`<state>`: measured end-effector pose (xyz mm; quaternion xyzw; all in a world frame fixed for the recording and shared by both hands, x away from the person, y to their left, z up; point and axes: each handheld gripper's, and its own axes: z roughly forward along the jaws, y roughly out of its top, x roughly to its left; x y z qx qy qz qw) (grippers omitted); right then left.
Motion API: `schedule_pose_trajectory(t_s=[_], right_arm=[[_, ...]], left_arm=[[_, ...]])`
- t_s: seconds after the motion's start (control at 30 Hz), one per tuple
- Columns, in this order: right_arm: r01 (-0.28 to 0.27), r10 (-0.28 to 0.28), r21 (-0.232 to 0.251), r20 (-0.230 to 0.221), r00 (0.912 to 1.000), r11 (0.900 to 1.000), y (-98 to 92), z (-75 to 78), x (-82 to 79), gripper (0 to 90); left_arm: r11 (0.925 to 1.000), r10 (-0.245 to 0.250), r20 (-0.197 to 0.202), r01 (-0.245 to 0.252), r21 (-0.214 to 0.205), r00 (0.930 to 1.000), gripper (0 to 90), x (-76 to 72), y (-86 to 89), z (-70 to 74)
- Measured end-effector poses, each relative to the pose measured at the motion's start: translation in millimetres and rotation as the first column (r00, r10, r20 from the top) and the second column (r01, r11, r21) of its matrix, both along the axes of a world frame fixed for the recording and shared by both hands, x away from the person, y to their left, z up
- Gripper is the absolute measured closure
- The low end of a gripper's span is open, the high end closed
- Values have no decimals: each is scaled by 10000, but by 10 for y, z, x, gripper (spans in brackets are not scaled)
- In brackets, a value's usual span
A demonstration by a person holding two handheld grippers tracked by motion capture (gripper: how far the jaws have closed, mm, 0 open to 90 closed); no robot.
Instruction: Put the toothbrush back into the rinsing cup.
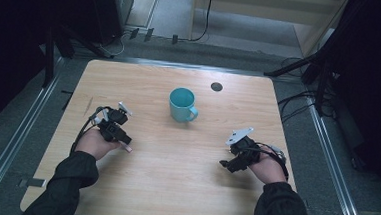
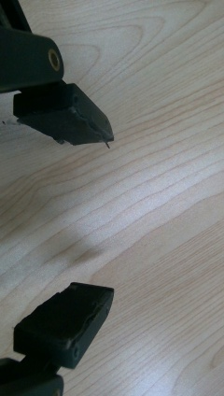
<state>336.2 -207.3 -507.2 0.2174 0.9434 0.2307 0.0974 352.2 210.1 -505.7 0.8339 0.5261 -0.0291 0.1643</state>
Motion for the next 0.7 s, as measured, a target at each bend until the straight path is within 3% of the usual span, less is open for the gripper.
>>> schedule_pose_trajectory(t_s=[0.7], right_arm=[[62,-62,29,-6,10000,10000,-17,11,-4,208]], left_arm=[[9994,330,-510,-322,149,9982,884,-158,232,-35]])
